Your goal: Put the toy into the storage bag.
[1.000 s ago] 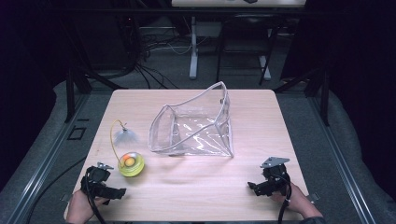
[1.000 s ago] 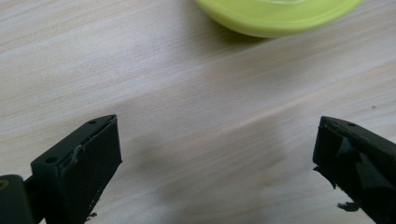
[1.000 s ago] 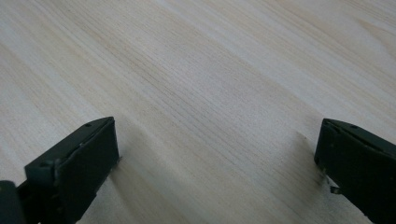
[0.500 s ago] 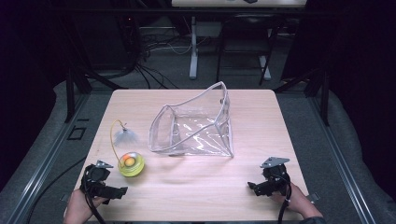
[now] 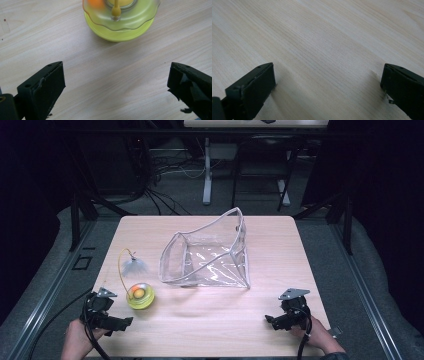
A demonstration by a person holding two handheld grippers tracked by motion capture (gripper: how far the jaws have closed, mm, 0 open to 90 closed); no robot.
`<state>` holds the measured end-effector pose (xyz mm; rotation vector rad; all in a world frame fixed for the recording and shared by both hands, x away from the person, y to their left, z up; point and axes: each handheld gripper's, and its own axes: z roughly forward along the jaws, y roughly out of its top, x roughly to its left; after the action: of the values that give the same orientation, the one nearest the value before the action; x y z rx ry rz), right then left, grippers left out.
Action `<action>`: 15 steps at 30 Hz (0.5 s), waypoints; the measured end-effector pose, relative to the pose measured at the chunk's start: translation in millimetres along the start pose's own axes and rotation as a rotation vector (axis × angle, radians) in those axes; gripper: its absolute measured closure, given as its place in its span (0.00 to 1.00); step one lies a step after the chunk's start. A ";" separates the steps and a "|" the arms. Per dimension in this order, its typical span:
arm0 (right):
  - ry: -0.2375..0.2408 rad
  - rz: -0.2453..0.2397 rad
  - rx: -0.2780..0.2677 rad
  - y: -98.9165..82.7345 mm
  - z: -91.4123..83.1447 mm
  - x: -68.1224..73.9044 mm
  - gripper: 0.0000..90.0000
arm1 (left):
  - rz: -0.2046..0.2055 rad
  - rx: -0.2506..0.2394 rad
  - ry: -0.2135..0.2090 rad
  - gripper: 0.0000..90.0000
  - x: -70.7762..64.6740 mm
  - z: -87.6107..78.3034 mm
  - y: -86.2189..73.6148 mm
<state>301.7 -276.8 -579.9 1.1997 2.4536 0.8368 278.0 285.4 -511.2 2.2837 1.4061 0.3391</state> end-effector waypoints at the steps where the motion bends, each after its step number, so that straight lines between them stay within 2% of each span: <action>1: 0.000 -0.001 0.000 0.0 0.0 -0.1 0.00 | 0.005 -0.004 -0.001 0.02 -0.6 -1.3 1.8; 4: 0.000 -0.001 -0.001 -0.1 0.1 -0.1 0.00 | 0.008 -0.007 0.000 0.02 -1.6 -2.5 3.9; 7: 0.000 -0.001 0.000 -0.1 0.0 -0.1 0.00 | 0.028 -0.007 0.004 0.02 -3.7 -4.5 7.9; 9: -0.004 0.001 -0.001 -0.2 -0.1 0.2 0.00 | 0.059 0.002 0.008 0.02 -5.7 -6.9 13.3; 15: -0.004 0.002 0.000 -0.2 -0.2 0.2 0.00 | 0.072 -0.001 0.004 0.03 -4.9 -13.4 23.3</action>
<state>301.4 -276.8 -579.9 1.2021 2.4495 0.8343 288.5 275.1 -488.1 2.3382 1.3273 0.3677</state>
